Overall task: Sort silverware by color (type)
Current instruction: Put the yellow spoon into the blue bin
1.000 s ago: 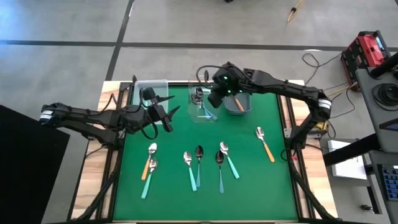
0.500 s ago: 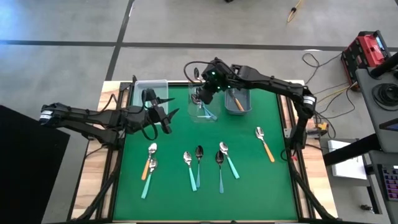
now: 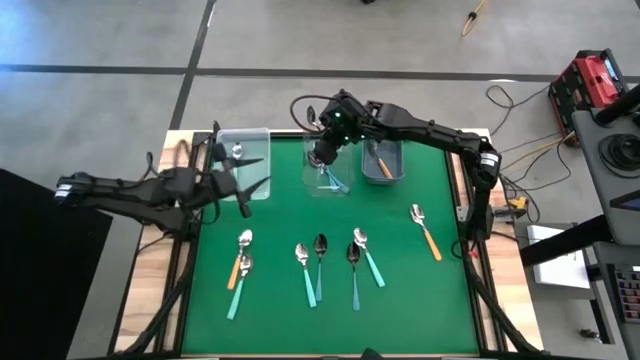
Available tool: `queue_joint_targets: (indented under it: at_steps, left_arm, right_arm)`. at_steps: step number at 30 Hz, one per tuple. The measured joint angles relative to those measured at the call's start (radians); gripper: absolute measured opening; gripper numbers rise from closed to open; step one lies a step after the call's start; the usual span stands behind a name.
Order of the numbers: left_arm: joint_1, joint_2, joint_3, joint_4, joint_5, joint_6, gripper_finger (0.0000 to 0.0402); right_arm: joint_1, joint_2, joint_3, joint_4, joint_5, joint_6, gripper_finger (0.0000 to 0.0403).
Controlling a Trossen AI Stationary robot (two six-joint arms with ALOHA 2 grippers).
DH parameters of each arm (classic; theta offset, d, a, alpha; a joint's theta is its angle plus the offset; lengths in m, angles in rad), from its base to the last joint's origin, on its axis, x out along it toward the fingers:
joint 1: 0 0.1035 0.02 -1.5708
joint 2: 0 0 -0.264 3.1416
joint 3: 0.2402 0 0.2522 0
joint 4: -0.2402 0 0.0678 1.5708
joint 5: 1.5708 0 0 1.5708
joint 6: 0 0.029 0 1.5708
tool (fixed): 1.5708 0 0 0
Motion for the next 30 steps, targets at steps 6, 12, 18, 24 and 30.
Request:
queue_joint_targets:
  at_steps: [6, 12, 18, 24, 30]
  left_arm:
    - [0.0, -0.101, -0.044, 0.061, -0.001, -0.007, 0.0197]
    - [0.0, -0.139, -0.057, 0.066, -0.001, -0.021, 0.0197]
    - [0.0, -0.142, -0.058, 0.067, -0.001, -0.021, 0.0197]
    - [0.0, -0.137, -0.054, 0.068, -0.001, -0.022, 0.0197]
    - [0.0, -0.138, -0.054, 0.068, -0.001, -0.022, 0.0197]
  right_arm:
    - [-0.012, 0.0, 0.0, 0.001, 0.003, 0.011, 0.0043]
    - [-0.026, 0.0, 0.0, 0.0, 0.033, 0.011, 0.0043]
    - [-0.038, 0.0, 0.0, -0.009, 0.035, 0.011, 0.0043]
    - [-0.039, 0.0, 0.0, -0.03, 0.036, 0.011, 0.0043]
    - [-0.039, 0.0, 0.0, -0.056, 0.056, 0.011, 0.0043]
